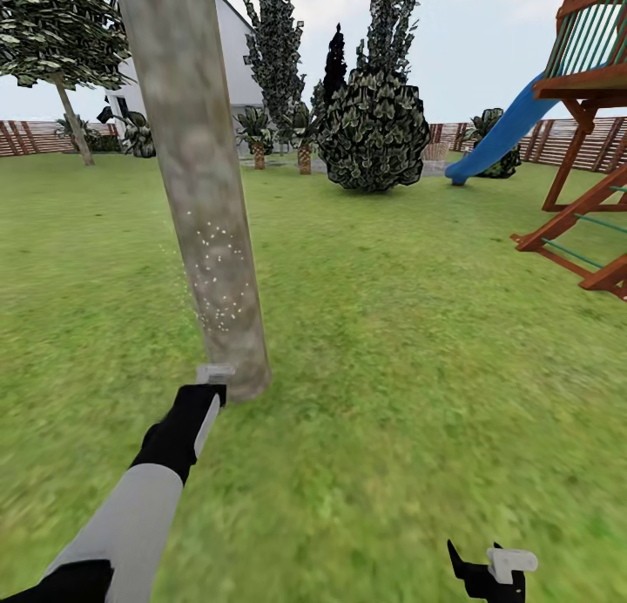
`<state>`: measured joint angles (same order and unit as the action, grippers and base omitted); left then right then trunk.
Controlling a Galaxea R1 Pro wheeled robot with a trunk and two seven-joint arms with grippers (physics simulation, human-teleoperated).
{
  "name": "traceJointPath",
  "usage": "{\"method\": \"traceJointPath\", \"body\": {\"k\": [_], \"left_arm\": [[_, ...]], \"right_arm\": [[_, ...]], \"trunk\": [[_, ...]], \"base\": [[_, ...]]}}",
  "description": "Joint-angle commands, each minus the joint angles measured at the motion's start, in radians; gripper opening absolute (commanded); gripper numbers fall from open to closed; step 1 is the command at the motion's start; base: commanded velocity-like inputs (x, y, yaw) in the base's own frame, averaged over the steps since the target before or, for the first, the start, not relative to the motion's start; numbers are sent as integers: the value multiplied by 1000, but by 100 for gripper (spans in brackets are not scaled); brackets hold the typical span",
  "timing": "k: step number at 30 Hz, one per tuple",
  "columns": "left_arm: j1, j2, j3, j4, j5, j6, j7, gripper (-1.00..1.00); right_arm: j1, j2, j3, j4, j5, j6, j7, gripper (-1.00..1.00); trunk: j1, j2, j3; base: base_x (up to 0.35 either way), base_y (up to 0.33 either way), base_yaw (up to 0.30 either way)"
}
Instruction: In the garden, pick up the pesticide atomizer on the floor and spray pesticide onto both trees until each tree trunk is fully covered.
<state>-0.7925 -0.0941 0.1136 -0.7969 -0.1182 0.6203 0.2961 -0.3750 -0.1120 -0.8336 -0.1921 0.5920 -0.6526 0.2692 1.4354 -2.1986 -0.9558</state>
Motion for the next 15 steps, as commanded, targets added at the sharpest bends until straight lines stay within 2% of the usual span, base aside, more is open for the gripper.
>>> {"method": "traceJointPath", "body": {"k": [1, 2, 4, 6, 10, 15], "left_arm": [[8, -1, 3, 0, -9, 4, -3, -100], [16, -1, 3, 0, -8, 2, -2, -100], [49, -1, 5, 4, -6, -68, -1, -100], [75, -1, 11, 6, -6, -110, 0, -100], [118, -1, 16, 7, -6, -133, -1, -100], [126, -1, 14, 5, -6, -137, -1, -100]], "right_arm": [[-1, -1, -9, 0, 2, -2, 8, 100], [-1, 0, -9, 0, 2, -2, 8, 100], [-1, -1, -9, 0, 2, -2, 8, 100], [-1, -1, -9, 0, 1, -2, 8, 100], [-1, -2, -9, 0, 0, -2, 8, 100], [-1, 0, -9, 0, 0, -2, 8, 100]], "trunk": [[0, 0, -1], [0, 0, -1], [0, 0, -1], [0, 0, -1], [0, 0, -1], [0, 0, -1]], "base": [[0, 0, 0], [0, 0, 0], [3, -4, 0], [85, -120, 0], [148, -215, 0], [67, -258, 0]]}}
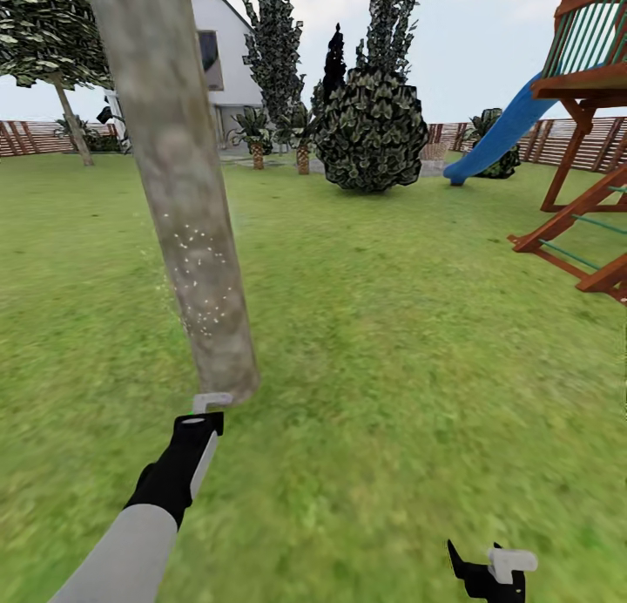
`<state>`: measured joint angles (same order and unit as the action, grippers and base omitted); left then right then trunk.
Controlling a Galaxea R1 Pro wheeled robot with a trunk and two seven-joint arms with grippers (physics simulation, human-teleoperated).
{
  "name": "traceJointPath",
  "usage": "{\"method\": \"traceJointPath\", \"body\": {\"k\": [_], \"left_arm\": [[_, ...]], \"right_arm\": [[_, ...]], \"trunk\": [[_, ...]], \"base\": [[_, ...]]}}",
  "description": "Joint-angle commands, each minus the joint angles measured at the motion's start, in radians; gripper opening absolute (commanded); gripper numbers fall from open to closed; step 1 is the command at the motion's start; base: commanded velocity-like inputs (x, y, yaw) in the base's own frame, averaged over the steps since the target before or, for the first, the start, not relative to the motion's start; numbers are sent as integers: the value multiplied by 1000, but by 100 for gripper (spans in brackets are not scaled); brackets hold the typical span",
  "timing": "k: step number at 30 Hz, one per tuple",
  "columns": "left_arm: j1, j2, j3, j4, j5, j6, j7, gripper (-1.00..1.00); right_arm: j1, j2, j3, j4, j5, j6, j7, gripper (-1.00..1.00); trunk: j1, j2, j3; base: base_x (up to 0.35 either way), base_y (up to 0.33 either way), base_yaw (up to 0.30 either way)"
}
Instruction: In the garden, pick up the pesticide atomizer on the floor and spray pesticide onto both trees until each tree trunk is fully covered.
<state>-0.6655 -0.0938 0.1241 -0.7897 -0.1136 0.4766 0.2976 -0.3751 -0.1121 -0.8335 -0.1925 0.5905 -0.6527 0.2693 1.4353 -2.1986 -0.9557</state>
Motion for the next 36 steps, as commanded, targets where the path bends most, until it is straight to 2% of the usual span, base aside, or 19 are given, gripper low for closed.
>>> {"method": "traceJointPath", "body": {"k": [1, 4, 6, 9, 11, 14, 24, 36], "left_arm": [[0, -1, 5, -2, -11, 8, -3, -100], [1, 0, 14, -2, -10, 9, -2, -100], [1, -1, 57, -2, 7, 8, -7, -100], [2, -1, 80, -2, 14, -11, -10, -100], [2, -1, 82, -2, 14, -55, -8, -100], [2, -1, 82, -2, 15, -68, -5, -100], [2, -1, 83, -2, 14, -63, -8, -100], [2, -3, 80, -2, 11, -68, -2, -100]], "right_arm": [[-1, 0, -9, 1, 2, -2, 8, 100], [-1, 0, -9, 1, 2, -2, 8, 100], [-1, 0, -9, 1, 2, -2, 8, 100], [-1, 0, -9, 1, 2, -2, 8, 100], [-1, 0, -9, 1, 2, -2, 8, 100], [-1, 0, -9, 1, 2, -2, 8, 100], [-1, 0, -9, 1, 2, -2, 8, 100], [-1, 0, -9, 1, 2, -2, 8, 100]], "trunk": [[0, 0, -1], [0, 0, -1], [0, 0, -1], [0, 0, -1], [0, 0, -1], [0, 0, -1], [0, 0, -1], [0, 0, -1]], "base": [[7, -271, 28], [2, -272, 129], [0, -272, 237], [0, -273, 268], [0, -273, 275], [0, -273, 275], [12, -272, 62], [164, -249, 260]]}}
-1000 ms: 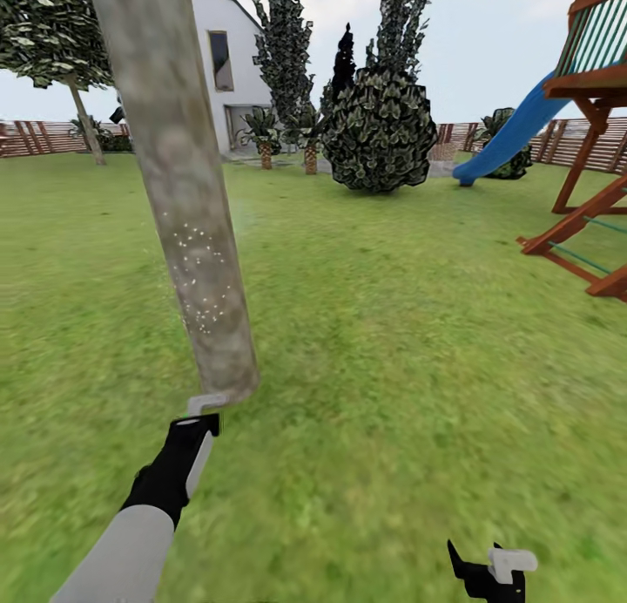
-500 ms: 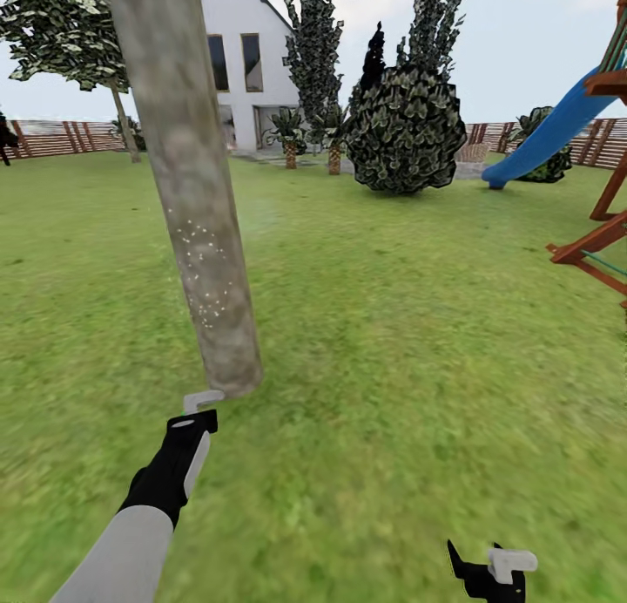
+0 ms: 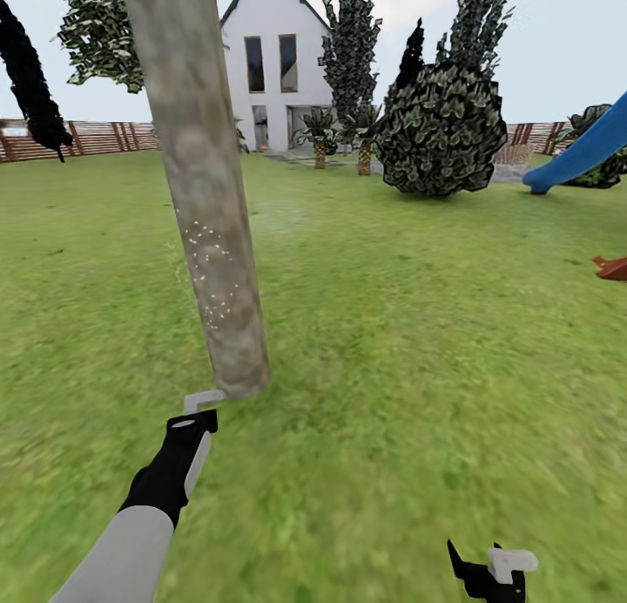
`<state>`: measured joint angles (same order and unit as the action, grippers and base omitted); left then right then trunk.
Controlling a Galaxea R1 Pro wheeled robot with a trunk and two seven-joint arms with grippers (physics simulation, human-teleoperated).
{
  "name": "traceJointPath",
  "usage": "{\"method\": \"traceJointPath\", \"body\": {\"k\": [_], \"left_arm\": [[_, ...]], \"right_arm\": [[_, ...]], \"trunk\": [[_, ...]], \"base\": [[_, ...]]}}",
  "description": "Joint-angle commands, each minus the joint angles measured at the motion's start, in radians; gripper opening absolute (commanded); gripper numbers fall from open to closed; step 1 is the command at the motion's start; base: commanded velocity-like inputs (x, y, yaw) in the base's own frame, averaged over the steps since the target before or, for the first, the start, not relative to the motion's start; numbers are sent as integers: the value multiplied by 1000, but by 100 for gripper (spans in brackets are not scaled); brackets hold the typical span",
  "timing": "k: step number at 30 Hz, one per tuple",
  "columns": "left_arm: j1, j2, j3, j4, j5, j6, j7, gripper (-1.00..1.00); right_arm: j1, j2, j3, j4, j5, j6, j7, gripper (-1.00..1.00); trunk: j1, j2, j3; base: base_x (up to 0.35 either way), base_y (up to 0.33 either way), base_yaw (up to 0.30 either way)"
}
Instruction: In the garden, pick up the pesticide atomizer on the floor and spray pesticide onto both trees until each tree trunk is fully covered.
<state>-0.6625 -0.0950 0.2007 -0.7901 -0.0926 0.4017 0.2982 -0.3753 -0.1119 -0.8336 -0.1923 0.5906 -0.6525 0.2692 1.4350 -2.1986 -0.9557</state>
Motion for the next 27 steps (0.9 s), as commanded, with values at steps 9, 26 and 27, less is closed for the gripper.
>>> {"method": "traceJointPath", "body": {"k": [9, 26, 27], "left_arm": [[0, 0, 6, -1, -10, 6, -2, -100], [0, 0, 8, -1, -13, 6, -4, -100], [0, 0, 8, -1, -13, 6, -4, -100]], "right_arm": [[-1, 0, -9, 1, 2, -3, 8, 100], [-1, 0, -9, 1, 2, -3, 8, 100], [-1, 0, -9, 1, 2, -3, 8, 100]], "trunk": [[0, 0, -1], [0, 0, -1], [0, 0, -1]], "base": [[169, -238, 272], [176, -238, 66], [142, -248, 262]]}}
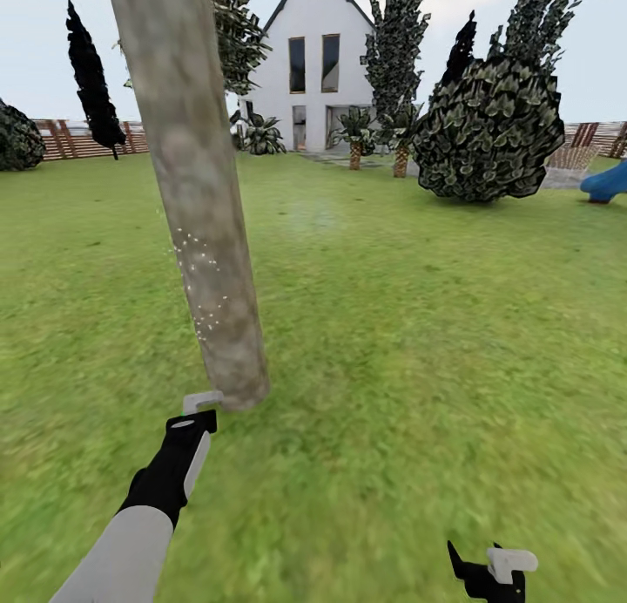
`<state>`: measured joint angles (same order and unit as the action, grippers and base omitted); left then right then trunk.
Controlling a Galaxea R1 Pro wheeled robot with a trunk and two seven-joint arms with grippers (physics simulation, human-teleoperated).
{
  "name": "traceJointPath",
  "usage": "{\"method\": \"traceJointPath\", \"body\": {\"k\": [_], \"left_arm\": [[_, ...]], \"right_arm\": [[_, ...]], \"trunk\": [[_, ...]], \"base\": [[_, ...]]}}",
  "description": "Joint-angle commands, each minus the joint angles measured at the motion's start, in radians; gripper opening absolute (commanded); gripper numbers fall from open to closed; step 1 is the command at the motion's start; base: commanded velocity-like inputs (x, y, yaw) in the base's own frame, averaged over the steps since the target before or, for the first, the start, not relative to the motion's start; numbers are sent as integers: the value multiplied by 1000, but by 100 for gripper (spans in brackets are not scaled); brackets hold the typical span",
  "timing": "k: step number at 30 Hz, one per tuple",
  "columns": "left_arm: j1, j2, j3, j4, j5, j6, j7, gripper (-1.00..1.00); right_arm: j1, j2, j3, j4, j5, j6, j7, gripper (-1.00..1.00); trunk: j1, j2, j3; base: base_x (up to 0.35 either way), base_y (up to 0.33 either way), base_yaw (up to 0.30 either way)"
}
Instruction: In the garden, pick up the pesticide atomizer on the floor and spray pesticide onto both trees until each tree trunk is fully covered.
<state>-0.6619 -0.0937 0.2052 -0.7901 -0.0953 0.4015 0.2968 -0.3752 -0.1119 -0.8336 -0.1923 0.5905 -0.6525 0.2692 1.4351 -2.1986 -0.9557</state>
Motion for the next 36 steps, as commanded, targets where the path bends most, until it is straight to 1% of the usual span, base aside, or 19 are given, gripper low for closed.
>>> {"method": "traceJointPath", "body": {"k": [1, 8, 13, 17, 27, 36], "left_arm": [[-1, -1, 3, -1, -10, 7, -2, -100], [1, -1, 3, -1, -14, 16, -5, -100], [20, -1, 3, -2, -15, 15, -5, -100], [24, 0, 3, -2, -15, 15, -5, -100], [24, 0, 5, -2, -15, 14, -5, -100], [24, 0, 3, -2, -15, 12, -5, -100]], "right_arm": [[-1, 0, -9, 1, 2, -3, 8, 100], [-1, 0, -9, 1, 2, -3, 8, 100], [-1, 0, -9, 1, 2, -3, 8, 100], [-1, 0, -9, 1, 2, -3, 8, 100], [-1, 0, -9, 1, 2, -3, 8, 100], [-1, 0, -9, 1, 2, -3, 8, 100]], "trunk": [[0, 0, -1], [0, 0, -1], [0, 0, -1], [0, 0, -1], [0, 0, -1], [0, 0, -1]], "base": [[124, -254, 269], [73, -265, 276], [3, -274, 277], [1, -274, 258], [100, -271, 32], [212, -218, 224]]}}
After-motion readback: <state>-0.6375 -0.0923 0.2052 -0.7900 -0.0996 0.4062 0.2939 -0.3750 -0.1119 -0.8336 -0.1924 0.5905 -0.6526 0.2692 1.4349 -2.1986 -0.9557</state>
